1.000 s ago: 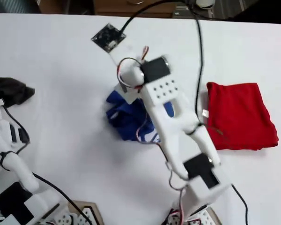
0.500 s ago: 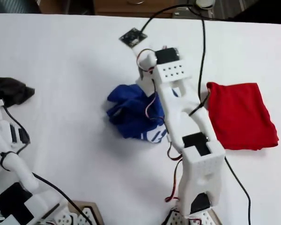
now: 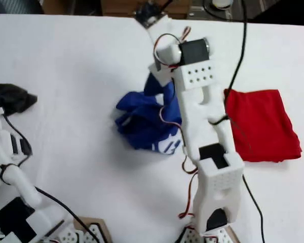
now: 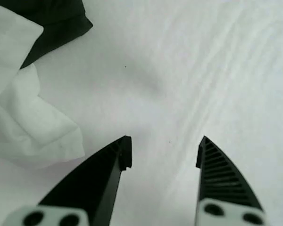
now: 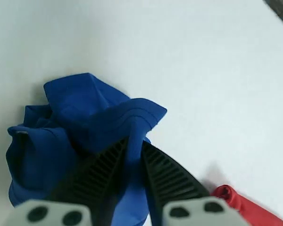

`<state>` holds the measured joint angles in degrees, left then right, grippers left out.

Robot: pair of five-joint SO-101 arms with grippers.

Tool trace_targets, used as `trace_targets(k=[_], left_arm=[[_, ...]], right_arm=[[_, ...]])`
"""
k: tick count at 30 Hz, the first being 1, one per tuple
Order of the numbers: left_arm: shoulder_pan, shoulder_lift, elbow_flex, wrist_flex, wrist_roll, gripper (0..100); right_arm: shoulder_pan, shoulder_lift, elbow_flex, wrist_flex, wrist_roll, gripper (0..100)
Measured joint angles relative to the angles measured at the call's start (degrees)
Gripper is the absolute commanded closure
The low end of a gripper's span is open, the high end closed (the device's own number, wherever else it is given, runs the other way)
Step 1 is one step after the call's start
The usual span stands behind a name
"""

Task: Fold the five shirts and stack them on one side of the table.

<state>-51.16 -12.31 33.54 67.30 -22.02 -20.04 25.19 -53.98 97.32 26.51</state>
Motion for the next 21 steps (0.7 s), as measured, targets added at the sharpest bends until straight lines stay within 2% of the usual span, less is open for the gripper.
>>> trace_targets(k=[5,8,15,21], left_arm=[[0.6,0.0,0.0,0.0,0.0,75],[3.6,0.0,0.0,0.0,-0.4,75],[17.3,0.0,0.0,0.7,-10.4,75],[29.1,0.0,-1.0,0.7,-11.2,75]], right_arm=[[-2.4,-7.8,-1.3,0.1,0.0,97.7],[-5.1,-13.9,-1.3,0.1,0.0,97.7],[-5.3,-26.2,-1.7,0.1,0.0,97.8],[1.7,-32.8,0.3,0.2,3.3,97.8]])
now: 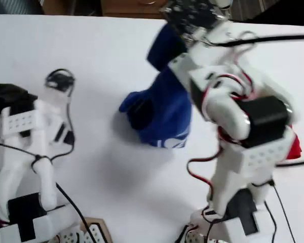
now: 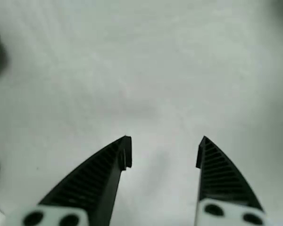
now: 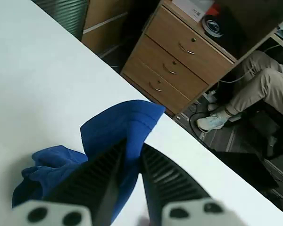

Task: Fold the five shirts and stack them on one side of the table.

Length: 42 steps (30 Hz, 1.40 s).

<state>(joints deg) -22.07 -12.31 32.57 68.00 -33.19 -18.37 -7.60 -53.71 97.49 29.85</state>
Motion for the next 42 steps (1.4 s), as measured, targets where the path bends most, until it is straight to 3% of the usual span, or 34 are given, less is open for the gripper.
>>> trace_targets(k=[7,15,24,33,42], left_arm=[[9.2,0.0,-8.8,-5.9,9.9,75],[22.4,7.1,-9.9,-10.7,18.4,75],[24.7,25.7,-24.7,-11.4,19.6,75],[25.8,41.3,-47.2,-1.6,29.7,75],[33.7,49.6,-59.9,9.5,30.9,75]], right_arm=[[3.4,-6.9,13.0,0.0,1.0,97.7],[4.3,-13.6,20.0,0.0,1.0,97.7],[4.3,-18.6,21.0,0.0,1.0,97.7],[4.3,-21.4,29.8,0.0,1.0,97.7],[4.3,-22.6,31.7,0.0,1.0,97.7]])
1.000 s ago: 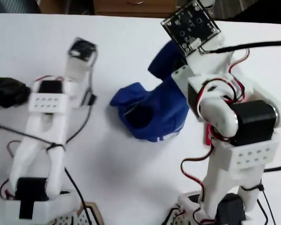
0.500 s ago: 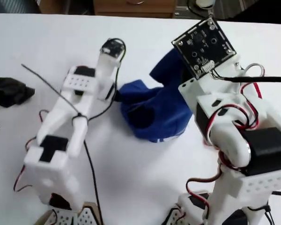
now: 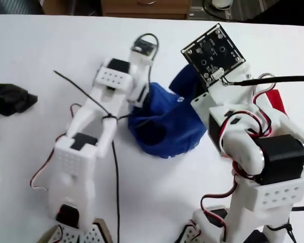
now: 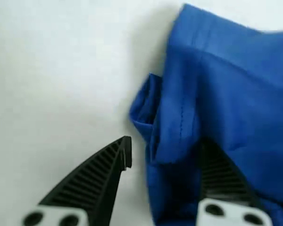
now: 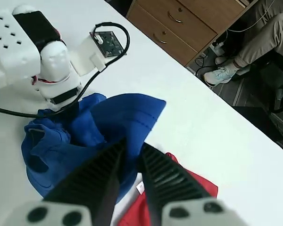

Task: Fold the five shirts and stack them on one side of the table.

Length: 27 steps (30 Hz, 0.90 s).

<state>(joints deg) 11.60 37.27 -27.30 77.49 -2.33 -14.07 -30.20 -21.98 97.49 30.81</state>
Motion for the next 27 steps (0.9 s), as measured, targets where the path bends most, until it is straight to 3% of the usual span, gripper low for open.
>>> trace_targets(k=[3,8,18,27], left_arm=[[0.9,1.8,-0.6,0.8,0.0,78],[1.1,4.9,-1.1,1.0,0.1,97],[0.4,5.6,-6.0,2.7,0.1,97],[-8.4,5.6,-26.5,17.8,0.1,97]], right_arm=[[0.0,0.0,0.0,0.0,0.0,97.7],[0.0,0.0,0.0,0.0,0.0,97.7],[0.0,0.0,0.0,0.0,0.0,97.7],[4.1,0.0,3.3,-1.1,0.0,97.7]])
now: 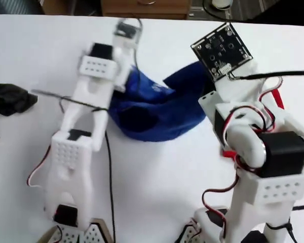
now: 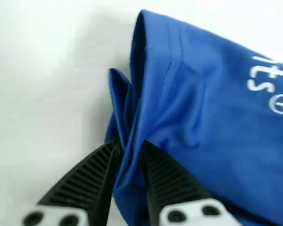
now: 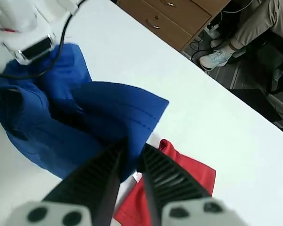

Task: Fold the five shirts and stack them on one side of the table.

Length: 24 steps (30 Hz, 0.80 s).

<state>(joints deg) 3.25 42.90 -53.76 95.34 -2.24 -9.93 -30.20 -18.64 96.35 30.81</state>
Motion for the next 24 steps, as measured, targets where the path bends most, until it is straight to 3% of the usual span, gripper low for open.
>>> trace_targets(k=[5,12,17,24], left_arm=[[-3.9,0.0,-9.1,5.7,-1.1,97],[-7.5,-2.2,-7.5,6.1,-1.1,97],[-7.4,-11.6,4.0,6.1,-1.1,97],[-8.7,-25.4,31.5,6.1,-1.3,97]], right_arm=[[0.1,0.0,5.5,-9.1,0.0,97.7],[0.2,0.2,11.4,-24.1,0.0,97.8],[3.1,5.1,12.0,-29.5,0.0,97.8],[4.4,17.4,12.4,-30.4,0.0,97.7]])
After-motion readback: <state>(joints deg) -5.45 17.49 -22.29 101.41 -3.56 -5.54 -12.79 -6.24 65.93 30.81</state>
